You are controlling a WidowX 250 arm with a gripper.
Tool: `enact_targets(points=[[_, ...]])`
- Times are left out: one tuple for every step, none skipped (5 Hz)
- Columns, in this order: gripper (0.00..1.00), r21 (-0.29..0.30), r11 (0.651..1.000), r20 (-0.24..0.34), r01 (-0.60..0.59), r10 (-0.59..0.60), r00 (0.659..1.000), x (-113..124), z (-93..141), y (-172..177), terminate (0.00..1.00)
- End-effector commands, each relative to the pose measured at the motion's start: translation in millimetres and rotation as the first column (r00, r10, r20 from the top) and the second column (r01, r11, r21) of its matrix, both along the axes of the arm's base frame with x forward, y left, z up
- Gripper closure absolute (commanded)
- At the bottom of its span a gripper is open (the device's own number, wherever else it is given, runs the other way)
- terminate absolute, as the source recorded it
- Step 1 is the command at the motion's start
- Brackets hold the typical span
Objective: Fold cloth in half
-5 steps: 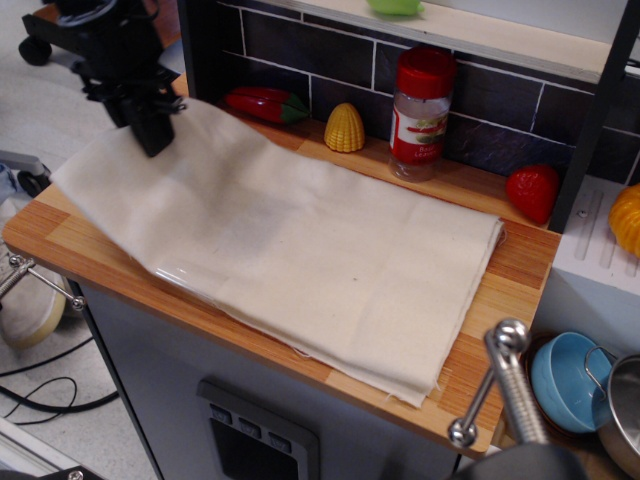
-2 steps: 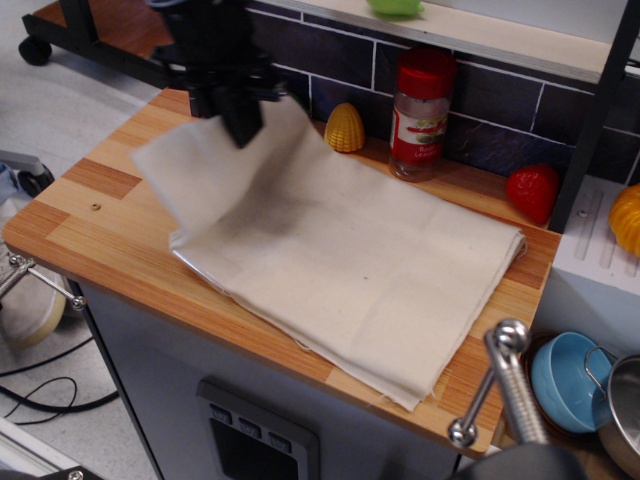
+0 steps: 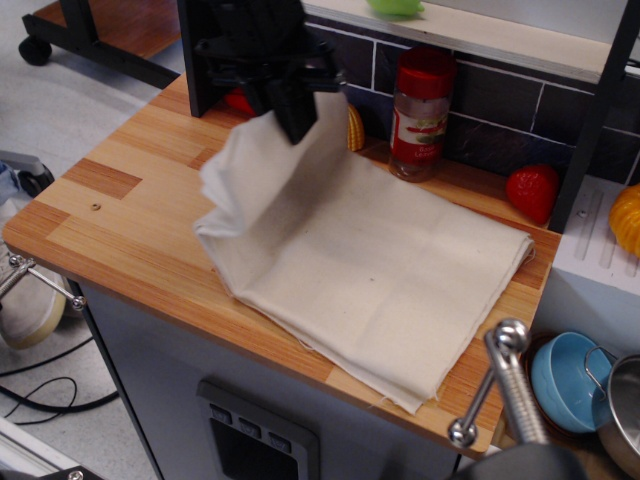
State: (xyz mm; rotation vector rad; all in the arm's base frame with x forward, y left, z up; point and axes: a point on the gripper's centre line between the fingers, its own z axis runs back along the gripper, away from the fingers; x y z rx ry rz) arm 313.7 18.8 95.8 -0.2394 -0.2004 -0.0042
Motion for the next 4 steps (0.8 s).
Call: enact_targets(points=[[1.00, 0.003, 1.000, 0.018, -0.006, 0.006, 1.000, -5, 1, -50, 0.00], [1.00, 0.001, 1.000, -0.007, 0.001, -0.001, 1.000, -7, -7, -75, 0.00], [1.00, -0.010, 0.999, -0.087, 0.035, -0.036, 0.996, -8, -17, -101, 0.00], [0.00, -0.010, 0.999, -0.087, 0.035, -0.036, 0.996, -8, -17, -101, 0.00]])
